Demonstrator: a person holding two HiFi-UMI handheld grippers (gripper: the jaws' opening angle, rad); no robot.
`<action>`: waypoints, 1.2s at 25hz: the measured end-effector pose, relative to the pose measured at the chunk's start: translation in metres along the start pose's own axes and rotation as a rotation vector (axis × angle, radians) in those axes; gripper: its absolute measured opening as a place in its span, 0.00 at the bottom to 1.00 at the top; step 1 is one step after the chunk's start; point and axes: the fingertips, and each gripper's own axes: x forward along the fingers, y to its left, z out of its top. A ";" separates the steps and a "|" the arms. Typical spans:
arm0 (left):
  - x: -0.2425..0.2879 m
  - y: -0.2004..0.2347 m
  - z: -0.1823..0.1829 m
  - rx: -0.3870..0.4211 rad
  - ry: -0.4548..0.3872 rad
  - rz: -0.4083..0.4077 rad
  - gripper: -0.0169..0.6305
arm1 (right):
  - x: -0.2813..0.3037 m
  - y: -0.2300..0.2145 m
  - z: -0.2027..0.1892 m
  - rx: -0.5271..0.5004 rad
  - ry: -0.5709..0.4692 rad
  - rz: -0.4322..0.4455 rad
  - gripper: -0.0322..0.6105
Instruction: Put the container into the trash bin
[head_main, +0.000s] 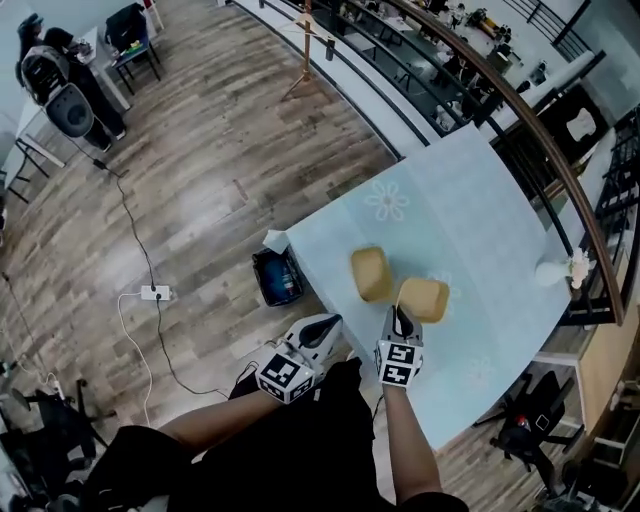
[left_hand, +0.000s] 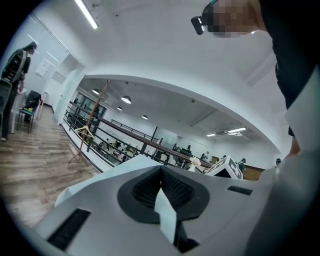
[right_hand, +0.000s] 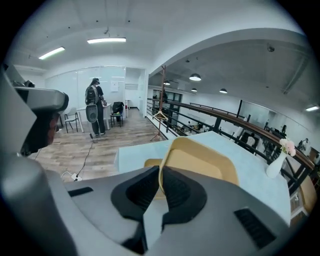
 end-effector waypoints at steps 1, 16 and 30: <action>-0.009 0.009 0.002 -0.001 -0.009 0.013 0.04 | 0.004 0.014 0.005 -0.014 -0.003 0.014 0.12; -0.179 0.141 -0.012 -0.088 -0.080 0.318 0.04 | 0.045 0.266 0.029 -0.303 0.016 0.344 0.12; -0.180 0.228 0.006 -0.045 -0.008 0.404 0.04 | 0.110 0.350 0.037 -0.287 0.065 0.492 0.12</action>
